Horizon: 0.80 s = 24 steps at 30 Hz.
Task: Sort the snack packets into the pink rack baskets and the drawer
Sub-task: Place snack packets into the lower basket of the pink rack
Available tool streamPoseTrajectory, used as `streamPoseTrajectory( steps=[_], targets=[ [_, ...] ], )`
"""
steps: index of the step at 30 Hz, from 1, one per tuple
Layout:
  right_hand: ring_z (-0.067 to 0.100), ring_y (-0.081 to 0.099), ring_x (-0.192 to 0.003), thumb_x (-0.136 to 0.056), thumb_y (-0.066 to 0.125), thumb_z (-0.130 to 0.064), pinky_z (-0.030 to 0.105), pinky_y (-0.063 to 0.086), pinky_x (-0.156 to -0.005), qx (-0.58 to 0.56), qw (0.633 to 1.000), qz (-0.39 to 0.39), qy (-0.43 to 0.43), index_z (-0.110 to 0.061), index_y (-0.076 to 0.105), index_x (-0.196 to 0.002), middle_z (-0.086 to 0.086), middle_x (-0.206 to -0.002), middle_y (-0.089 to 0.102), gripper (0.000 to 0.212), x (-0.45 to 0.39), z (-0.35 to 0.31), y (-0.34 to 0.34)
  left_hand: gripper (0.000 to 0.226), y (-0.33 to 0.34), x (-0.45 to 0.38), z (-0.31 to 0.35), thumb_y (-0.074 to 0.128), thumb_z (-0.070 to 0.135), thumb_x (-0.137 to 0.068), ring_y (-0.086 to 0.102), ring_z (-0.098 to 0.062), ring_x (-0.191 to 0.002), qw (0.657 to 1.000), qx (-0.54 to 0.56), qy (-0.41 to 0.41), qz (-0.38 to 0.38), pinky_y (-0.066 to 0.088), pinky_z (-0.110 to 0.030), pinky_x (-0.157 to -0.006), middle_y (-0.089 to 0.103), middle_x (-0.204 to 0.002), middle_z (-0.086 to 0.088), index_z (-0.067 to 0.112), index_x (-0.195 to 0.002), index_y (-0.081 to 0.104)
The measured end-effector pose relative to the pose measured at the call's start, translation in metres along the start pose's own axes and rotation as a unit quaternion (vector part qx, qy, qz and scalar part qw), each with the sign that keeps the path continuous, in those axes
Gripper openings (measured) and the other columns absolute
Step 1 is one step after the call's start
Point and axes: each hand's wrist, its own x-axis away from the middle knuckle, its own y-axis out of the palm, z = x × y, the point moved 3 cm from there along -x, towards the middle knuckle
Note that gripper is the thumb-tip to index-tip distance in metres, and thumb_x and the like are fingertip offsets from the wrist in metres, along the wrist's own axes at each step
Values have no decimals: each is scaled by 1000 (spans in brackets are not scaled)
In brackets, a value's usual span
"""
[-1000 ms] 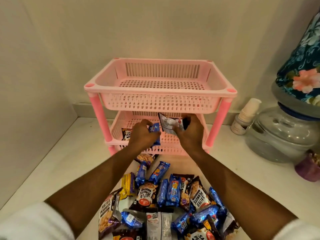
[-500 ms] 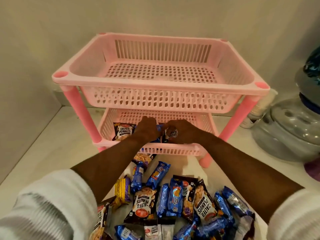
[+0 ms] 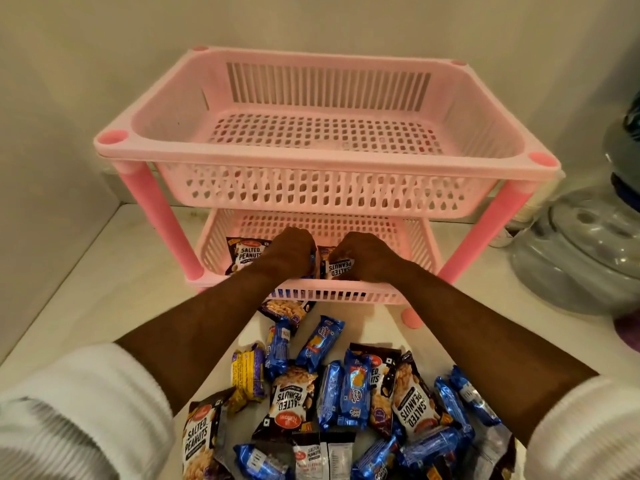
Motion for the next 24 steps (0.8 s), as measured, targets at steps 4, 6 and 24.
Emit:
streamPoseTrajectory(
  steps=[4, 6, 24],
  targets=[
    [23, 54, -118, -75, 87, -38, 30, 39, -98, -12, 1000, 15, -1, -25, 73, -123, 5, -123, 63, 52, 2, 0, 2, 34, 3, 1, 0, 76, 22, -81, 62, -26, -112, 1000, 23, 4, 12, 49, -34, -101, 70, -118, -11, 12, -114, 74],
    [24, 53, -117, -75, 87, -40, 29, 38, -97, -10, 1000, 15, 7, -26, 72, -123, 6, -122, 62, 53, 2, 1, 1, 43, 4, 1, -1, 78, 23, -80, 57, -26, -120, 999, 26, -4, 18, 45, -34, -105, 64, -126, -11, 12, -120, 70],
    [5, 61, -74, -86, 72, -32, 31, 54, -69, -113, 946, 304, 9, -26, 73, -93, -12, -83, 67, 9, 158, -12, 17, 6, 30, 128, 53, 63, 24, -88, 59, -11, -75, 978, 117, 70, 160, 56, -34, -74, 68, -89, 2, 22, -91, 68]
  ],
)
